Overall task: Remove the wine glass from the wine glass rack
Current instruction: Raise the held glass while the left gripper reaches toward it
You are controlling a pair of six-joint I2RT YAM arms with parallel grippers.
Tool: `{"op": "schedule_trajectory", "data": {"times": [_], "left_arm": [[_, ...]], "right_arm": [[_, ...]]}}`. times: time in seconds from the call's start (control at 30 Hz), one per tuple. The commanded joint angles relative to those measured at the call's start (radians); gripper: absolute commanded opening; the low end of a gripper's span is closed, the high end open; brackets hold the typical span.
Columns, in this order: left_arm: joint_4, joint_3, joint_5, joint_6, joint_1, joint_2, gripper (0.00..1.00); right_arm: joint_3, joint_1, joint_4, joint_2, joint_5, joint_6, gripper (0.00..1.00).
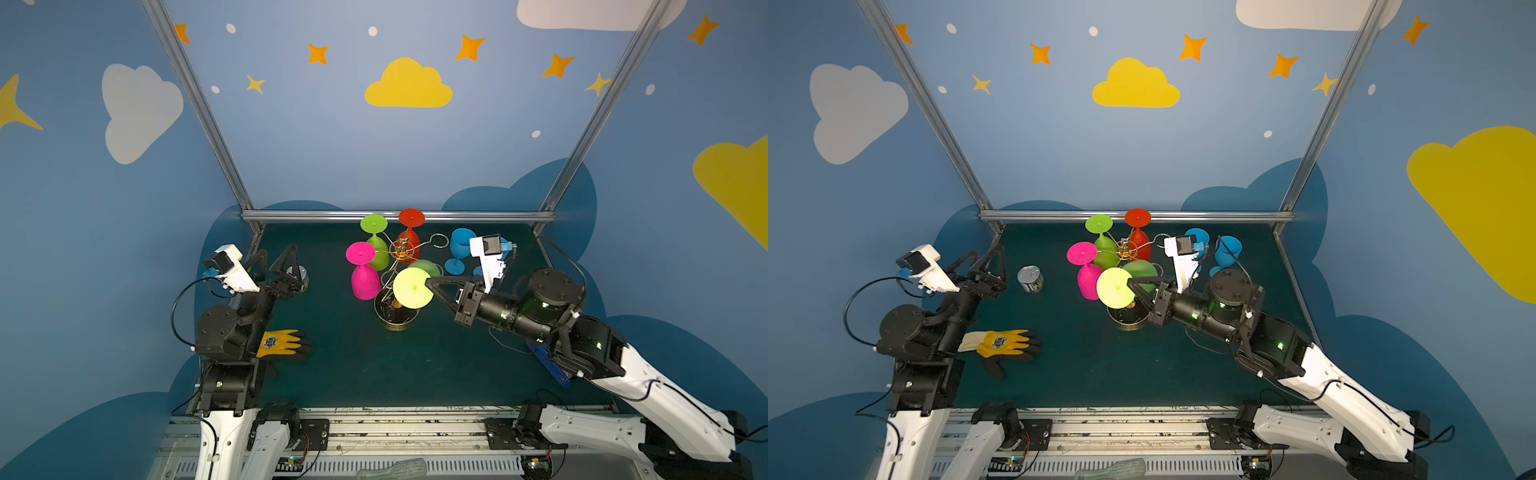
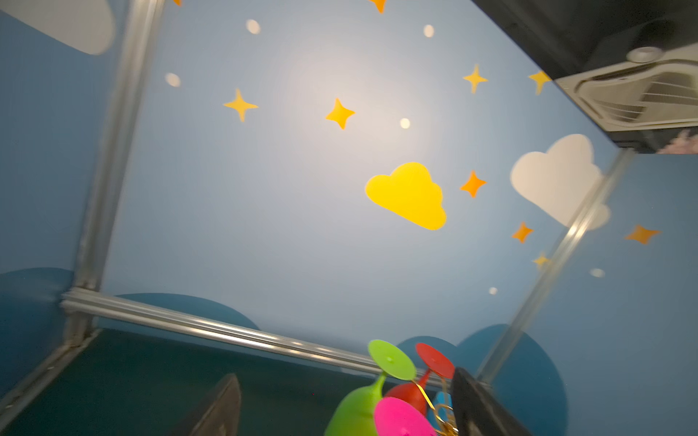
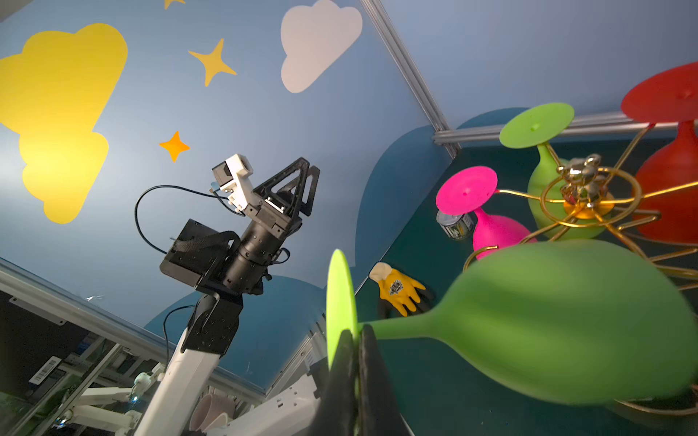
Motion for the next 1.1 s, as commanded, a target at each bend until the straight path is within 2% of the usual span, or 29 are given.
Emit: {"op": "schedule_trajectory", "data": {"times": [0.0,0.13,0.2,0.3,0.4,0.6,0.8,1.07], "left_arm": [[-0.036,0.053,0.304,-0.112,0.003,0.035,0.83],[0.034,0.130,0.545,-0.225,0.003,0.126,0.79],[0.128,0.156,0.677,-0.313,0.002,0.183,0.77],[0.302,0.170,0.820,-0.453,-0.009,0.263,0.76],[0.324,0.219,0.914,-0.475,-0.046,0.334,0.75],[0.128,0.313,0.946,-0.286,-0.182,0.403,0.73],[0.130,0.334,0.957,-0.268,-0.238,0.448,0.72],[0.122,0.342,0.938,-0.238,-0.258,0.488,0.72]], "right_arm": [[0.059,-0.013,0.029,0.004,-0.023,-0.091,0.00],[0.111,-0.049,0.017,0.021,-0.064,-0.117,0.00],[0.130,-0.066,0.020,0.030,-0.097,-0.122,0.00],[0.144,-0.090,0.014,0.042,-0.118,-0.140,0.00],[0.149,-0.125,0.013,0.060,-0.142,-0.160,0.00],[0.185,-0.190,0.043,0.137,-0.253,-0.177,0.00],[0.218,-0.209,0.103,0.215,-0.336,-0.160,0.00],[0.224,-0.210,0.155,0.265,-0.385,-0.137,0.00]]}}
